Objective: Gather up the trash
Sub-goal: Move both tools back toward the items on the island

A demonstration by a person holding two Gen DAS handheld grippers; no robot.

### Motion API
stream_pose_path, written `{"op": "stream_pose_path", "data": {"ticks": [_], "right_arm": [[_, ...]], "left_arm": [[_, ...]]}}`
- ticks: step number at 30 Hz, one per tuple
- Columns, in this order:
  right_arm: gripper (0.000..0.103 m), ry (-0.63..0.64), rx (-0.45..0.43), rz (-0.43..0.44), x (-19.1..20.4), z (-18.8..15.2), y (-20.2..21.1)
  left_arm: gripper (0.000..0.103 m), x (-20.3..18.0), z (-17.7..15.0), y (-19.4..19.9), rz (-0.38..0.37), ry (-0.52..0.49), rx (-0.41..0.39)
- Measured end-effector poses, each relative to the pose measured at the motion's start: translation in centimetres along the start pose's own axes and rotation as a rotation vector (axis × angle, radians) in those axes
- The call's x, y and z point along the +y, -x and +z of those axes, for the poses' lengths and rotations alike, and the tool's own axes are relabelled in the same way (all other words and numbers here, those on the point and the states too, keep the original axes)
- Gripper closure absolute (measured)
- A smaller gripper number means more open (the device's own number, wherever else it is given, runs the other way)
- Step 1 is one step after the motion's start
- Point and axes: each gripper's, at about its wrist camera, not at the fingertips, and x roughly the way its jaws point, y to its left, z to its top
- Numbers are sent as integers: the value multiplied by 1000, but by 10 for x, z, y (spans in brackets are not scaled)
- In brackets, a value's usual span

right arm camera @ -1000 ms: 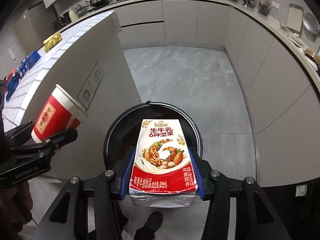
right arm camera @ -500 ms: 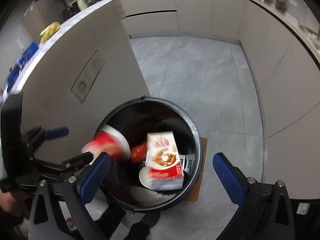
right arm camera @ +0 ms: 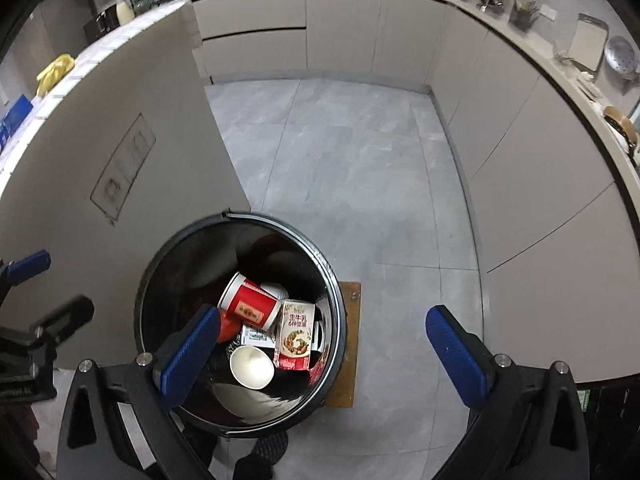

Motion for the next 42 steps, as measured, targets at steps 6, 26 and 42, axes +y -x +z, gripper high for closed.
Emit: {"op": "stream_pose_path", "data": {"ticks": [6,26,42], "right_arm": [[0,7,-83,10,9,7,38],[0,100,-259,104,100,37,120],[0,261,-313,227,267,72,134]], "left_arm": [[0,2,6,34,-4,8,-67],[0,118,-1,137,151,211,-306],[0,297,-41,175,331,448,-381]]}}
